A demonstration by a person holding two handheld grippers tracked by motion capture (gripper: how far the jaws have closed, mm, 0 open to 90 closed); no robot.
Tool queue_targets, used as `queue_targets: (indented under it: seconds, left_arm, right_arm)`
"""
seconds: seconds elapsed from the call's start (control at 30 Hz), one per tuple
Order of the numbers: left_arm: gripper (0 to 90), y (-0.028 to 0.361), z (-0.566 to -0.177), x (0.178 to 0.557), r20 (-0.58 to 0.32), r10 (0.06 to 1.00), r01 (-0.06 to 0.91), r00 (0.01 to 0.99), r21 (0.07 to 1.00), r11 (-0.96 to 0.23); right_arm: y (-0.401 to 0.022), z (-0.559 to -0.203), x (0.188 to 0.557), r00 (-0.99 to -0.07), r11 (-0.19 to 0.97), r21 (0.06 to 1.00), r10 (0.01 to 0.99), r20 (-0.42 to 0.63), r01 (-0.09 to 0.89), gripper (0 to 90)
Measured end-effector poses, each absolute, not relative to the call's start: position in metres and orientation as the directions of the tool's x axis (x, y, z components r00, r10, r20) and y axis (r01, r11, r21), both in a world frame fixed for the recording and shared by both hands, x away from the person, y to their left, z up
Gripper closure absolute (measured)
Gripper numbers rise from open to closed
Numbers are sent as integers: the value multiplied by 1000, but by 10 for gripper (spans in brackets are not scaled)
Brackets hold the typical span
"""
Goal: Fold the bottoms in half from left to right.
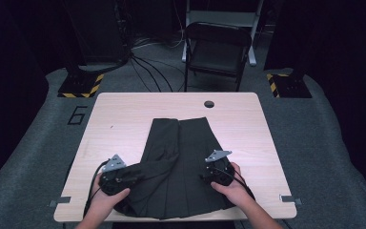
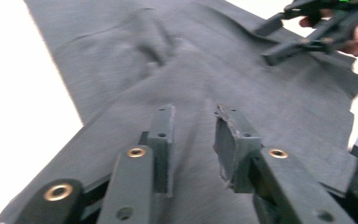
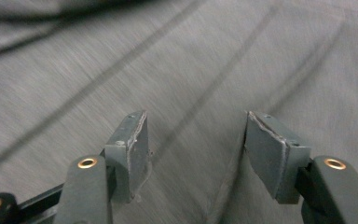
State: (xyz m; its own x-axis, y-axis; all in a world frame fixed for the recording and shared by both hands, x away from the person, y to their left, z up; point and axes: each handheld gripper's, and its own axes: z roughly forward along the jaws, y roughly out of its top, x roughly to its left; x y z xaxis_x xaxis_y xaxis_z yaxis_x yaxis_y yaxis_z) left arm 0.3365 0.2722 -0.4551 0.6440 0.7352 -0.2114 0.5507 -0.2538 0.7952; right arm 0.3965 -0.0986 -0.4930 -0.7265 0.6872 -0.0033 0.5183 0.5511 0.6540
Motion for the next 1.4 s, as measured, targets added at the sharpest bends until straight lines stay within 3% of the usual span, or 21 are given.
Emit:
queue_targets:
  seconds: [0.1,0.27,0.47,0.63,0.77,0.83,0.87,0.9,0.93,0.97,1.0,1.03,1.07,1.4]
  left_arm:
    - [581,294,-457,337,-240,770,550,591,818,-167]
    - [497,310,-459,340,-246,807,553,537,825,-116]
    - [448,327,-470,344,-236,848,573,474,814,-94]
    - [434,332,-473,345,-246,849,584,467,807,-87]
    - [434,333,-472,345,-244,853,578,461,812,-81]
    - [434,333,-472,345,-244,855,570,457,818,-71]
    - [433,334,-472,345,-239,855,572,459,817,-78]
    - [433,334,-472,345,-239,855,572,459,817,-78]
    - [434,335,-473,344,-239,855,580,461,810,-86]
    - [434,335,-473,344,-238,857,580,457,810,-84]
    - [434,335,-473,344,-238,857,580,457,810,-84]
    - [433,335,-472,344,-238,860,571,451,818,-72]
    - [432,336,-472,343,-242,861,574,447,816,-68]
    - [432,332,-469,342,-242,859,555,452,830,-59]
  right_arm:
    - [-72,-466,405,-756,535,686,654,33,493,353]
    - [-29,-452,421,-808,549,684,581,101,481,320]
    - [23,-454,427,-862,639,651,504,49,410,303]
    - [49,-458,433,-870,621,679,491,51,391,304]
    - [64,-467,440,-891,665,648,451,48,372,304]
    - [65,-468,441,-896,693,610,438,69,385,351]
    - [65,-472,442,-906,701,598,409,108,388,479]
    - [65,-472,442,-906,701,598,409,108,388,479]
    - [61,-471,440,-914,711,589,386,129,384,594]
    - [57,-470,437,-916,713,590,382,125,378,649]
    - [57,-470,437,-916,713,590,382,125,378,649]
    - [45,-466,432,-922,704,610,366,128,364,779]
    - [39,-464,429,-927,707,615,357,117,350,820]
    - [-33,-462,407,-909,640,673,397,125,372,858]
